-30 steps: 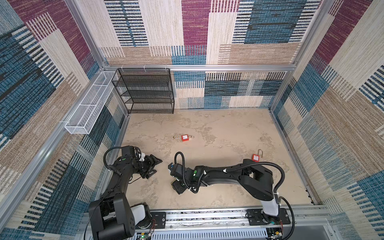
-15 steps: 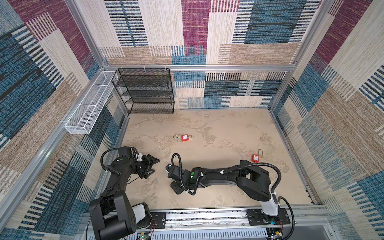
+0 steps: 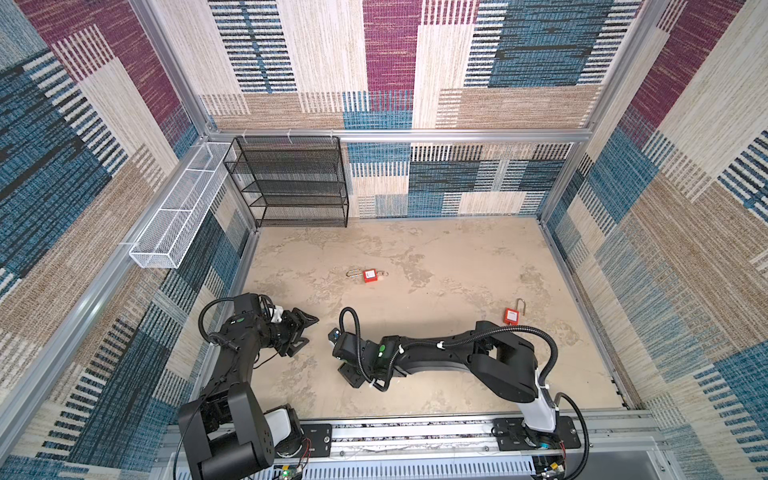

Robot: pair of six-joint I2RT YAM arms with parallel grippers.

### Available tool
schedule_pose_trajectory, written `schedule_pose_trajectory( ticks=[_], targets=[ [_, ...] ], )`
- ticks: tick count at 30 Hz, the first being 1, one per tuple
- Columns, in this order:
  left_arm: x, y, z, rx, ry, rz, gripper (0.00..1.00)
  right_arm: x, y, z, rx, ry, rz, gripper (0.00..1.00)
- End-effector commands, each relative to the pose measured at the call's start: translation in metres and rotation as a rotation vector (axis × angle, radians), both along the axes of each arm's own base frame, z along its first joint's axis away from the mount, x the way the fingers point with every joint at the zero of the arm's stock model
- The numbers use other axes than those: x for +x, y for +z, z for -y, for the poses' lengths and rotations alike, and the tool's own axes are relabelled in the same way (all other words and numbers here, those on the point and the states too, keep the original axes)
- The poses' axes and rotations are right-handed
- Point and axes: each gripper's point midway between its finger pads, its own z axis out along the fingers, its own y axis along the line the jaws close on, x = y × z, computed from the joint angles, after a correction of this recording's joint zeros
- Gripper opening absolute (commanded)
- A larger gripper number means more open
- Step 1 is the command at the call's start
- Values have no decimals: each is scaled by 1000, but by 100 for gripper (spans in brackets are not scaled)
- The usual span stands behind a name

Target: Lock with the key

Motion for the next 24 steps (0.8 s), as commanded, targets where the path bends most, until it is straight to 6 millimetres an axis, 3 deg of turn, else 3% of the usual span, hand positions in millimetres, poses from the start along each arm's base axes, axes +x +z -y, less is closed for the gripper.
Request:
schedule_pose_trajectory(
  ticks=[1, 6, 13, 20, 24],
  targets=[
    [2, 3, 2, -9, -19, 26, 72, -5, -14, 14, -68, -2, -23, 57],
    [2, 2, 1, -5, -13, 31, 72, -5, -13, 17, -67, -3, -19, 47],
    [5, 4, 4, -34, -14, 46, 72, -5, 3, 11, -20, -13, -30, 44],
    [6, 6, 7, -60, -8, 67, 72, 12, 17, 19, -11, -50, 3, 42],
    [7, 14, 9, -55, -14, 105, 71, 27, 36, 26, 42, -88, -15, 41]
  ],
)
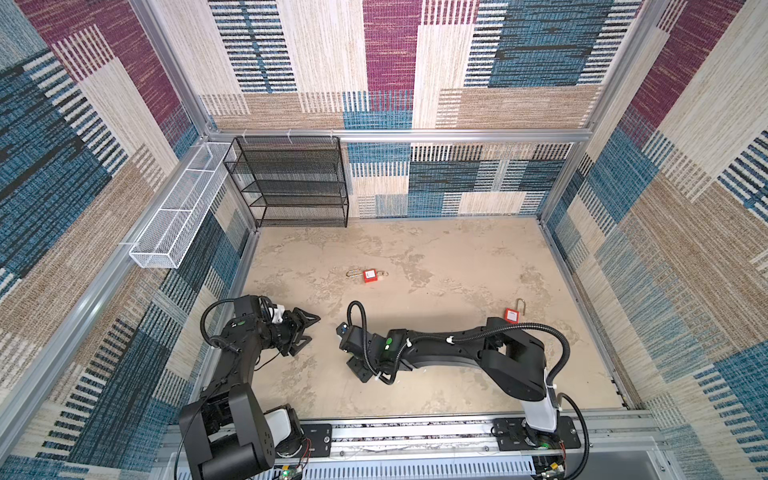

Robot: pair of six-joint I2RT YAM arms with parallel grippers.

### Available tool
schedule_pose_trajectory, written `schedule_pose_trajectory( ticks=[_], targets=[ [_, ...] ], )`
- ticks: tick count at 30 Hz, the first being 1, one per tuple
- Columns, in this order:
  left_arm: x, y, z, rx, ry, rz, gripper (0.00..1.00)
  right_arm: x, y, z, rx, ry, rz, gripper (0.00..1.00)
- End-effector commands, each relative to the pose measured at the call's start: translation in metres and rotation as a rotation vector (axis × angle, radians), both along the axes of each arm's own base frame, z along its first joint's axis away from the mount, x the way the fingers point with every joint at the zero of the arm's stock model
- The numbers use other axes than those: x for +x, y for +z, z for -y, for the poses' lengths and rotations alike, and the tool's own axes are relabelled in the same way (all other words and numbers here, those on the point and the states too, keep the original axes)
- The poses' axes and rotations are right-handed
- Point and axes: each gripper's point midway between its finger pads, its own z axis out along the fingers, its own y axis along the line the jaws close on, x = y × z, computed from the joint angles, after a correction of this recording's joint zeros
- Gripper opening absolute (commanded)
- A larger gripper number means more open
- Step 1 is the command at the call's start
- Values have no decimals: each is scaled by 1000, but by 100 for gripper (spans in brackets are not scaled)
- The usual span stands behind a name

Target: Lock with the key

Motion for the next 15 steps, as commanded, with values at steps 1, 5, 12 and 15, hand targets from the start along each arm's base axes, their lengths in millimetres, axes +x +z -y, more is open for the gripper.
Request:
schedule_pose_trajectory(
  ticks=[1, 5, 12, 15],
  targets=[
    [4, 11, 1, -4, 1, 60, 71, 15, 26, 0, 77, -41, 9, 41],
    [5, 29, 4, -5, 28, 163, 70, 35, 57, 1, 147, -50, 32, 40],
    [6, 60, 21, -33, -47, 326, 68, 56, 93, -10, 205, -6, 71, 40],
    [7, 76, 29, -48, -78, 410, 67, 59, 108, -17, 233, 19, 88, 39]
  ],
)
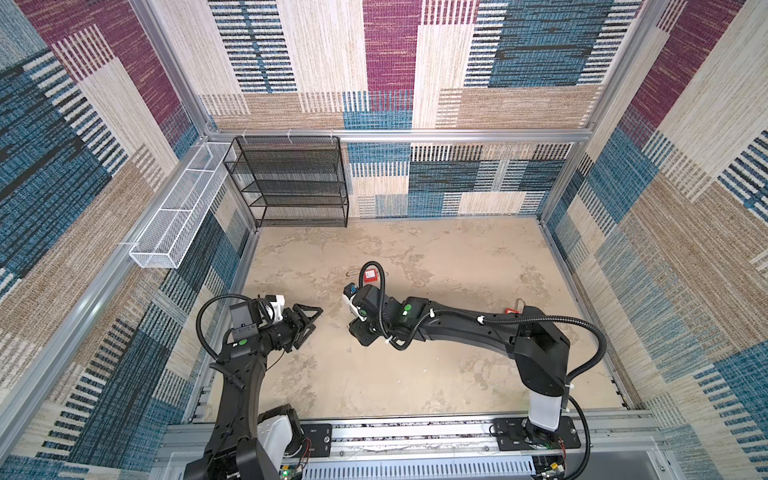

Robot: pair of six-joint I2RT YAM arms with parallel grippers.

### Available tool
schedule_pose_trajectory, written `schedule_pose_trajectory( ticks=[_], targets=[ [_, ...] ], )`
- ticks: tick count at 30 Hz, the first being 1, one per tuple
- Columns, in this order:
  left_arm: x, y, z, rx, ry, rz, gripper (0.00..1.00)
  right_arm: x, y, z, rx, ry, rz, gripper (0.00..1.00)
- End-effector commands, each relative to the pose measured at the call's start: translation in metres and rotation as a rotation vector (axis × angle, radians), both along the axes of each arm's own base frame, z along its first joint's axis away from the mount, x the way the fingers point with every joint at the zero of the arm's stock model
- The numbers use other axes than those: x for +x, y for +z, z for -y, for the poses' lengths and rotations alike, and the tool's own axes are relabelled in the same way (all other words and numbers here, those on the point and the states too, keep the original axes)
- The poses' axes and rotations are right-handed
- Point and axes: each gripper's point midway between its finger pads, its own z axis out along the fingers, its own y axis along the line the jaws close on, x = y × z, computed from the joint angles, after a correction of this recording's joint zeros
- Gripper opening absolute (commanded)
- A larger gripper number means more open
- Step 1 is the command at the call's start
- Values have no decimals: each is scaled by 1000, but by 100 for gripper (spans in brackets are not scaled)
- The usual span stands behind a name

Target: Lock with the key

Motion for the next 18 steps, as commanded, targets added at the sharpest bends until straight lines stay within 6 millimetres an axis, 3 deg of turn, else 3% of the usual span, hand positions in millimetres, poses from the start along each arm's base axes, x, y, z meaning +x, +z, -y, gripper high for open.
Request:
schedule_pose_trajectory(
  ticks=[1, 6, 13, 14, 18],
  targets=[
    [4, 23, 8, -34, -45, 113, 67, 1, 19, -12, 42, 53, 28, 39],
    [3, 33, 20, -73, -109, 153, 67, -5, 42, -24, 104, 122, 37, 39],
    [-1, 39, 30, -82, -171, 183, 63, -12, 46, -32, 114, 200, 35, 39],
    [-2, 39, 31, -82, -176, 185, 63, -11, 58, -37, 138, 206, 49, 39],
    [-3, 36, 34, -91, -187, 172, 62, -13, 68, -42, 165, 232, 56, 39]
  ],
)
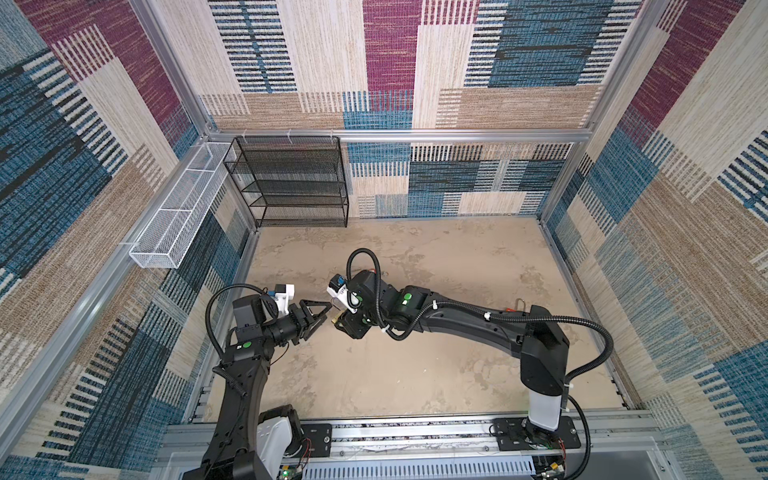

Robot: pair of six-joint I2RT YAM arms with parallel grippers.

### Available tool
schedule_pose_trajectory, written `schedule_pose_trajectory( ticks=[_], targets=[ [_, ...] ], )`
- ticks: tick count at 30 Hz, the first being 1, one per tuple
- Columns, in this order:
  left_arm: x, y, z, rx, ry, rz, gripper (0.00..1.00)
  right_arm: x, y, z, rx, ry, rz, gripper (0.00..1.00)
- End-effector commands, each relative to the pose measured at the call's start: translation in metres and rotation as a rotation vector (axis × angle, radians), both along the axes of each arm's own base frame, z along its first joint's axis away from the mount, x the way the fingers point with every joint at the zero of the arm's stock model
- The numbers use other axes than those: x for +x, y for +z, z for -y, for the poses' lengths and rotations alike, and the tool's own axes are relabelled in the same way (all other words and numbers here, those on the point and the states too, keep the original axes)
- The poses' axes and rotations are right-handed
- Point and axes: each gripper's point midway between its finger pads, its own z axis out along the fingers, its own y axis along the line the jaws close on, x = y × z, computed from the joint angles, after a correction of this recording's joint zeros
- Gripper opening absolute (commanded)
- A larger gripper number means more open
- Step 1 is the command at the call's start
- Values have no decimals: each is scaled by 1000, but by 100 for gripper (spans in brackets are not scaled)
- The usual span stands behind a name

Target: Lock with the key

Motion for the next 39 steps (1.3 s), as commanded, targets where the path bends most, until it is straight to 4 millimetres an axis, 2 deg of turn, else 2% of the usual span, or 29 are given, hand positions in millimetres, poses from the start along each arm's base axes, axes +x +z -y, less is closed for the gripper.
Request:
schedule_pose_trajectory(
  ticks=[1, 6, 13, 24, 28, 33, 39],
  targets=[
    [1, 6, 4, -3, -29, 36, 61, -1, 20, -12, 69, 45, 26, 39],
    [0, 6, 6, -4, -36, 38, 57, -1, 21, -18, 70, 74, 31, 39],
    [0, 9, 7, -13, -40, 52, 41, 1, 21, -23, 69, 92, 36, 39],
    [-1, 7, 9, -17, -49, 52, 31, 5, 30, -32, 103, 141, 43, 38],
    [-1, 8, 9, -20, -54, 51, 20, 5, 28, -35, 95, 157, 46, 38],
    [1, 7, 5, 9, -20, 71, 0, 6, 25, -36, 94, 158, 49, 39],
    [3, 7, 4, 5, 6, 86, 0, 8, 28, -34, 97, 153, 72, 49]
  ],
)
